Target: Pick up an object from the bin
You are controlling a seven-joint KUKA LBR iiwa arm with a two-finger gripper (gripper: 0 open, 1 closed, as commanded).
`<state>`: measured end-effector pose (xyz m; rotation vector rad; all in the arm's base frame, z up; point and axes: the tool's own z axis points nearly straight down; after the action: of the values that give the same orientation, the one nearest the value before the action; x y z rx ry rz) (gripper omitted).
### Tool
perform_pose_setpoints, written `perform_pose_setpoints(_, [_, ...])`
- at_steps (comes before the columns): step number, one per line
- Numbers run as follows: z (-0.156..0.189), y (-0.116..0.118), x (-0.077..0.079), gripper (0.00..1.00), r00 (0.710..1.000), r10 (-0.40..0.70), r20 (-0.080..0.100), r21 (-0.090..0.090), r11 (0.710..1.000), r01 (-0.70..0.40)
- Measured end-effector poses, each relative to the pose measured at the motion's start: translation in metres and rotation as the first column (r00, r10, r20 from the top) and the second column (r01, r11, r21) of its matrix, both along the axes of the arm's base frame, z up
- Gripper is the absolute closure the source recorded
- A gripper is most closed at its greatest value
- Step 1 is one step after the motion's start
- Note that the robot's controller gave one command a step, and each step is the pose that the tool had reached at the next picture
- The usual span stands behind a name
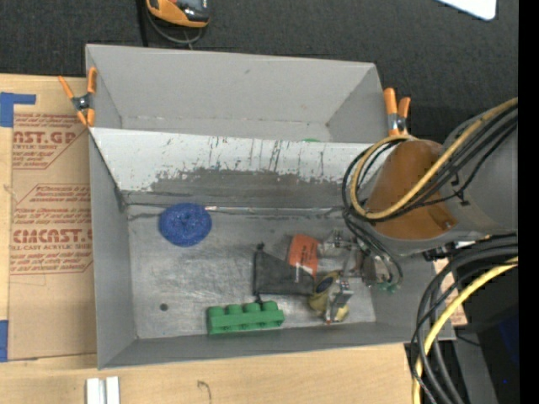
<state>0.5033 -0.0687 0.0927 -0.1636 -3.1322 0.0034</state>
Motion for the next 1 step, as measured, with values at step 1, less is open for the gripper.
perform_pose_setpoints(1, [-0.0031,0.0214,0.0205,0.0,0.975,0.223,-0.013,0.002,0.975,-0.223])
